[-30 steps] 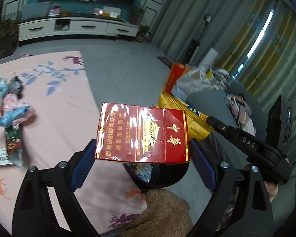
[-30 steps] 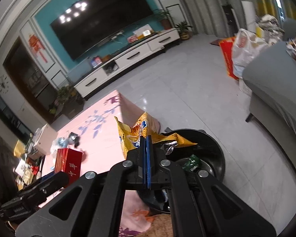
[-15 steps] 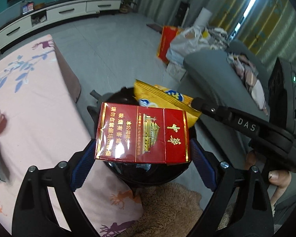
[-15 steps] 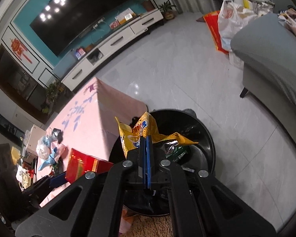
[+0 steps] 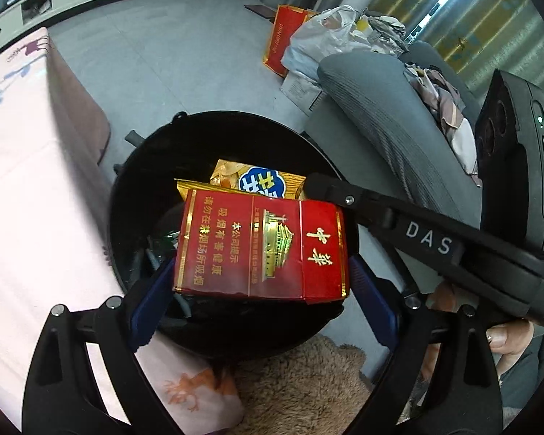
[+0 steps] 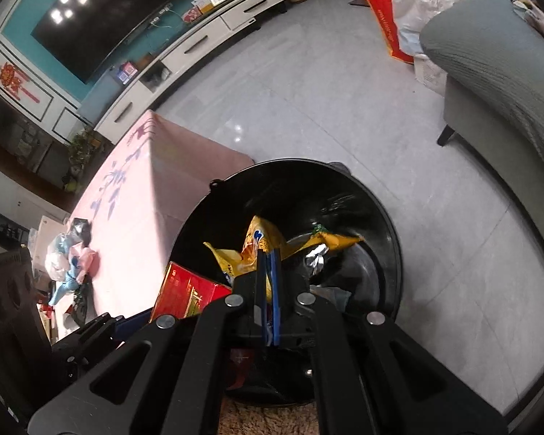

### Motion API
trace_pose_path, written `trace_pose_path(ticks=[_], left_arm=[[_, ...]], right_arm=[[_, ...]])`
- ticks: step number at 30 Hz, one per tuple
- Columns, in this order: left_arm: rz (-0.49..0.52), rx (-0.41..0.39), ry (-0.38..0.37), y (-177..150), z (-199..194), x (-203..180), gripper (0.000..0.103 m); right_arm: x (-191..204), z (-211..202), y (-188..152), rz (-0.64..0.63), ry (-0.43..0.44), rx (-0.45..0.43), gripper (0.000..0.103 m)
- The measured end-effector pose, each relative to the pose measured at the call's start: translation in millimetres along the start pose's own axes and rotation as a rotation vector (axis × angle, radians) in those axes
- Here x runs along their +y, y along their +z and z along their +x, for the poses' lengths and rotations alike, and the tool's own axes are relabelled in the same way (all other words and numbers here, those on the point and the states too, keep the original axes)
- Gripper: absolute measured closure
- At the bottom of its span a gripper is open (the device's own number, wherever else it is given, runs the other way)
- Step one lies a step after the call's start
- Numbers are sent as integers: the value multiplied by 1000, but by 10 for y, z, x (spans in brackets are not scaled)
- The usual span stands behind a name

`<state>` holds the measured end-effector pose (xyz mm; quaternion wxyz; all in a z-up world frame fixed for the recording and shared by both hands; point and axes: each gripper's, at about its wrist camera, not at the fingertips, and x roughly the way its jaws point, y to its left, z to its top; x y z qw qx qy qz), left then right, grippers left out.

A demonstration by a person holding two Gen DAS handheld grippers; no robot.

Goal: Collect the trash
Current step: 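Carry both items over the bin and open both tools to drop them, then move both tools back over the table toward the remaining trash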

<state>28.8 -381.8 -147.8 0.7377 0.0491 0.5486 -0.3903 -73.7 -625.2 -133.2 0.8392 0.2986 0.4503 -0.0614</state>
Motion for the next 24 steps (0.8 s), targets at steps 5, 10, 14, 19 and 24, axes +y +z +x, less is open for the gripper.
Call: trace_pose_path(ticks=[5,10,14,19,24], left_arm=[[0,2,-52,-3,-15,28,3],[-53,-36,-125,-29,-218,100,3],[-69,-99,-147,-91,-536,169,3],[-100,-223,-111,-266,-1104,444,3],[-210,-356,44,-478,-1670,1058,3]], right_arm=[[39,-170,5,-2,9,-48,43],[175,-489,5,-33,-12,-144,20],[284,-726,4,-46,-18,-221,10],[525,-923,-35,-92,-8,-331,3],[921,-819,-129,-202,-12,-384,3]])
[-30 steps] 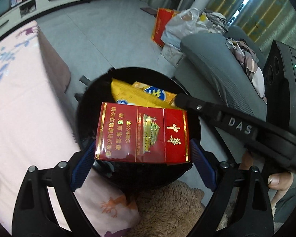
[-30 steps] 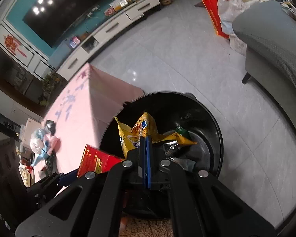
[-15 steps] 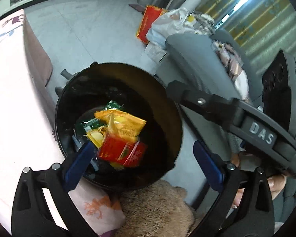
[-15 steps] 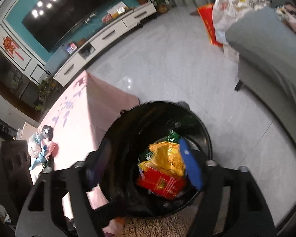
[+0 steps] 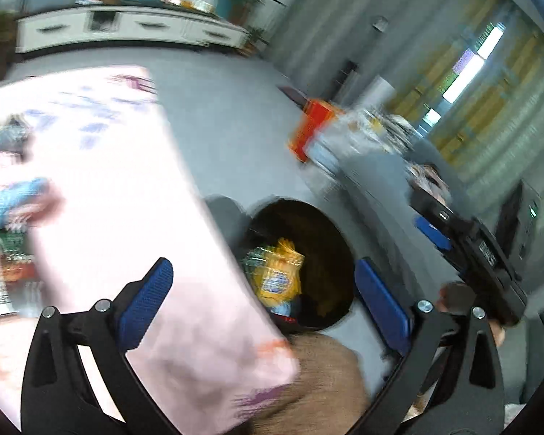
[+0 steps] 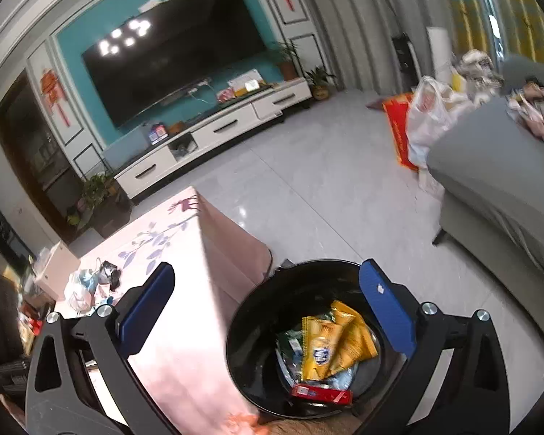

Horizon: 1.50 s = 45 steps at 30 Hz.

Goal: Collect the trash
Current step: 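Move both tools back over the table toward the remaining trash, then grasp the white plastic bag with the right tool while the left tool grasps the paper cup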

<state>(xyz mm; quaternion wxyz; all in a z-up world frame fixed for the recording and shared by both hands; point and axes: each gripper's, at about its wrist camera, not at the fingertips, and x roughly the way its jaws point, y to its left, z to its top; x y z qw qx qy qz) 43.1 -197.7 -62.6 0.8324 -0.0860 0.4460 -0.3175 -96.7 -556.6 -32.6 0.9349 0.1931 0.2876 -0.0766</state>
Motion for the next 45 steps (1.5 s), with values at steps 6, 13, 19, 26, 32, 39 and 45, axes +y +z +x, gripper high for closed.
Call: trace_pose_path(ticks=[6,13,19,26,32,39,45], left_arm=[[-106,-125,185,41,-533,752,3],[-261,-246,322,-27,-832,1807,3],[-446,-144,426,-253,-808,2682,3],[-540,-162,506,-301,-919,3001,3],[-567,-213,463,-315,-1001,3077,3],[-570,-248,363,-188,-915,3147,3],[-611,-220,217,-61,-693,3321,6]], right_arm=[[685,360,-201,-167,10,55,3],[1418,827,-474,-276,44,137,3],[1887,1151,-763,-341,67,214,4],[2258,1222,-773,-315,220,228,4],[2563,1267,-717,-378,242,216,4],[3020,1534,-583,-423,338,297,5],[3708,2098,-546,-434,425,455,16]])
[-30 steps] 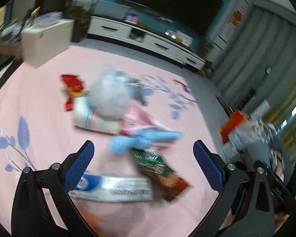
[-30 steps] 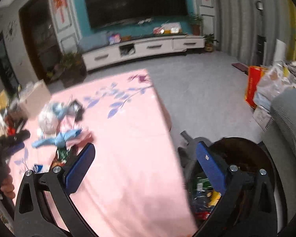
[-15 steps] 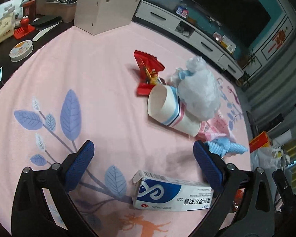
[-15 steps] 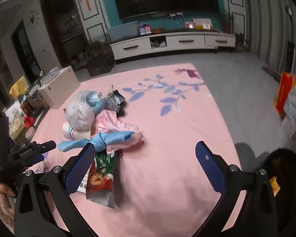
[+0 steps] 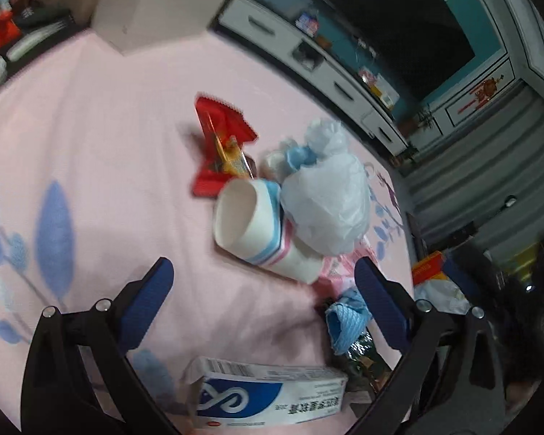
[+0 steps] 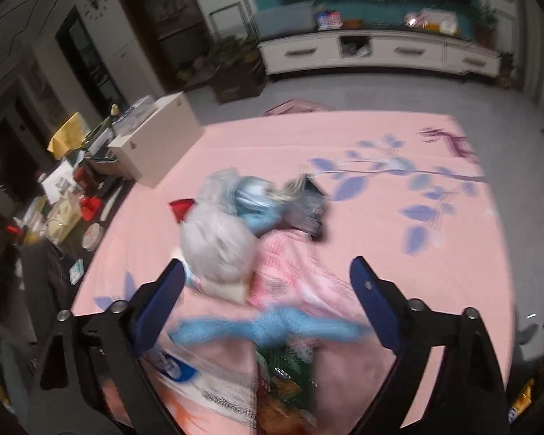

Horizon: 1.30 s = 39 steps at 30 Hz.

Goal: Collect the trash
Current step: 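Grasp the white plastic bag with the right tool while the left tool grasps the paper cup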

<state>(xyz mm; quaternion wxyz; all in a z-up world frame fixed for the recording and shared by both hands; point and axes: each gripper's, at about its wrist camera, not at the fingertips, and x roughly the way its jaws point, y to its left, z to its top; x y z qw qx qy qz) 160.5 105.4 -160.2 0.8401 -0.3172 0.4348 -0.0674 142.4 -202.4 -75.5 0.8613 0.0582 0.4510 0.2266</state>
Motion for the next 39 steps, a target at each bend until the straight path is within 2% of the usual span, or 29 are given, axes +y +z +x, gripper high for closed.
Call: trace_pose_path(ticks=[2,4,8,11,12,16,18,20,21,24,27,29,33,39], left_arm=[[-17,6,-38,44,35,34,8],[-28,5,-23,123,97,72,9],[-65,35,-67,230,266,148,9],[-66,48,-70,241,373,169,11],[-61,50,-75,244,381,169,14],[-98,63,-128,246,447,247,28],[-78,55,-110,236,469,226,34],[-65,62,-75,225,502,206,48],[-73,65,-68,248,496,219,54],[-116,81,-92,238,467,250,55],[-91,72,-36,248,355,106,56],[-75,57,-26,236,281,29,56],[-38,14,-45,172,14,-129,55],[28,-48,-79,105,-318,-344,55]], right_arm=[[111,206,123,-6,22,46,17],[223,372,186,-25,29,75,17],[368,679,199,-72,-5,128,17],[325,801,166,-65,-18,150,26],[297,825,155,-55,-21,152,29],[225,901,107,-33,14,185,53],[219,930,105,-39,2,191,59],[215,941,69,-45,-9,194,63],[210,930,57,-44,-2,192,65],[210,861,37,-38,18,186,68],[212,727,16,-27,40,179,70],[233,549,7,-26,61,147,70],[236,167,-9,-12,116,88,71],[157,-266,-33,17,153,12,71]])
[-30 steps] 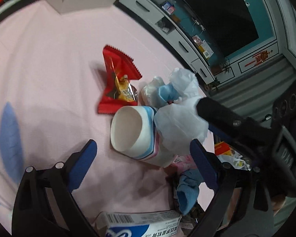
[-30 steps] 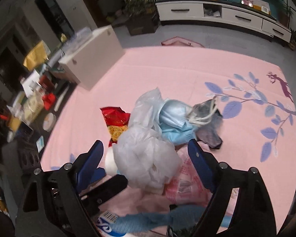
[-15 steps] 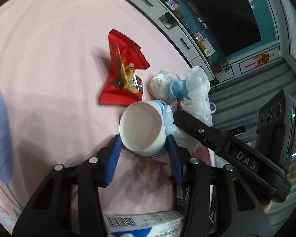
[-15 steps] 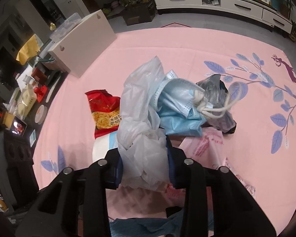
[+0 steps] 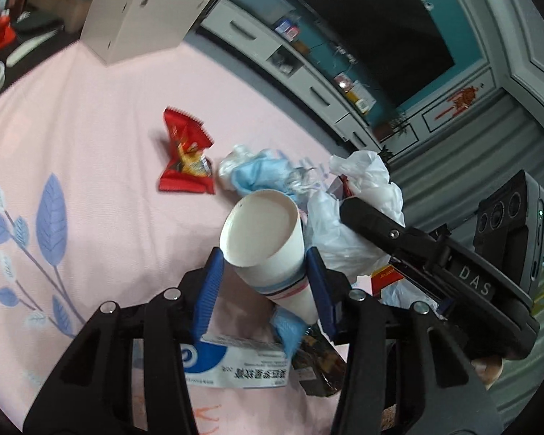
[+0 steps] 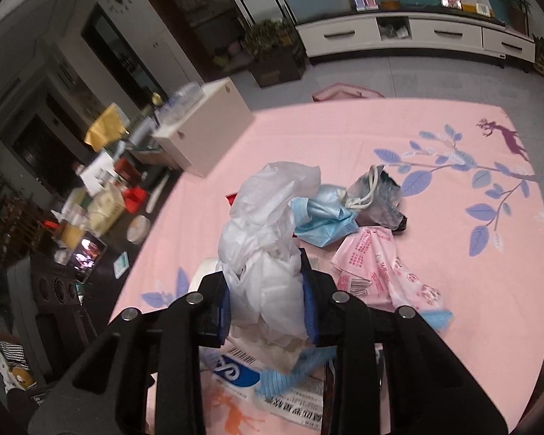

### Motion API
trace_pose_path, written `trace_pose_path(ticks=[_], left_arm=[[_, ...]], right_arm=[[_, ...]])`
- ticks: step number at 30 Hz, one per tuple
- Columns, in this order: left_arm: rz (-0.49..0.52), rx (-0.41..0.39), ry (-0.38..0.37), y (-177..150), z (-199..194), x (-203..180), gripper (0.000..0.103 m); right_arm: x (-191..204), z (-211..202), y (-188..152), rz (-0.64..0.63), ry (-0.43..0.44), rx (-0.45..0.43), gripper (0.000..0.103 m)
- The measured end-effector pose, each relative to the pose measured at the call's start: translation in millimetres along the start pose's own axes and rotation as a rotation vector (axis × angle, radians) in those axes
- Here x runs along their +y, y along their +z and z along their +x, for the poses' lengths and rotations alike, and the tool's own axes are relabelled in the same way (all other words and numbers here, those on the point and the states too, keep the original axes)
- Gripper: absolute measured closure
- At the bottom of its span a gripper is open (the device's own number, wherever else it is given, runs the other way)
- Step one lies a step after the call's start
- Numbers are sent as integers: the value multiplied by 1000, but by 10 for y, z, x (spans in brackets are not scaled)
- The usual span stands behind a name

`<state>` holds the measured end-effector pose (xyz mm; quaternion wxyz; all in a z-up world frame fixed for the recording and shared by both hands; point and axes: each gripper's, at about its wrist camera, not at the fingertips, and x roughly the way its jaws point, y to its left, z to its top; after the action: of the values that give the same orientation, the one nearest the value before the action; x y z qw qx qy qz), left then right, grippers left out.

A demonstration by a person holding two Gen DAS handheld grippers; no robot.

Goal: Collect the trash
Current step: 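Grasp the white plastic bag with the right tool while the left tool grasps the paper cup, then lift the white paper cup with the left tool while the right tool holds the white bag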

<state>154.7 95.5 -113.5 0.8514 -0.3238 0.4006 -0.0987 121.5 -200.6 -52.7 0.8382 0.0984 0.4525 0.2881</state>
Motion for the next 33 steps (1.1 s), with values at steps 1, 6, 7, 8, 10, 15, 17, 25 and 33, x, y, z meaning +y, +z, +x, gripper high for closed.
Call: trace_pose_path(ticks=[1,6,7,8,10,15,17,25,33], left_arm=[[12,-4,-6,-35,-52,-27,55],[44,-34,66,-55,-138,-63,55],[36,-32,64,-112,-186,-38,55],[25,-28,55,-122,-213,4,55],[19,-32,50,-137,-266,35,55],[15,-52,49,-155,-405,21,55],[15,-57,42,-170,-453,9,55],[28,-84,15,-180,-563,-78,55],[58,-108,-26,-207,-688,-211,55]], right_arm=[[-11,-49,-1,13,-3,-12,71],[-91,-411,-4,56,-60,-135,71],[-111,-485,-15,61,-63,-154,71],[-120,-541,-31,61,-69,-170,71],[-150,-626,-71,65,-76,-191,71],[-264,-826,-208,93,-84,-211,71],[-316,-896,-262,108,-93,-221,71],[-479,-1011,-478,133,-146,-203,71],[-611,-979,-611,164,-183,-170,69]])
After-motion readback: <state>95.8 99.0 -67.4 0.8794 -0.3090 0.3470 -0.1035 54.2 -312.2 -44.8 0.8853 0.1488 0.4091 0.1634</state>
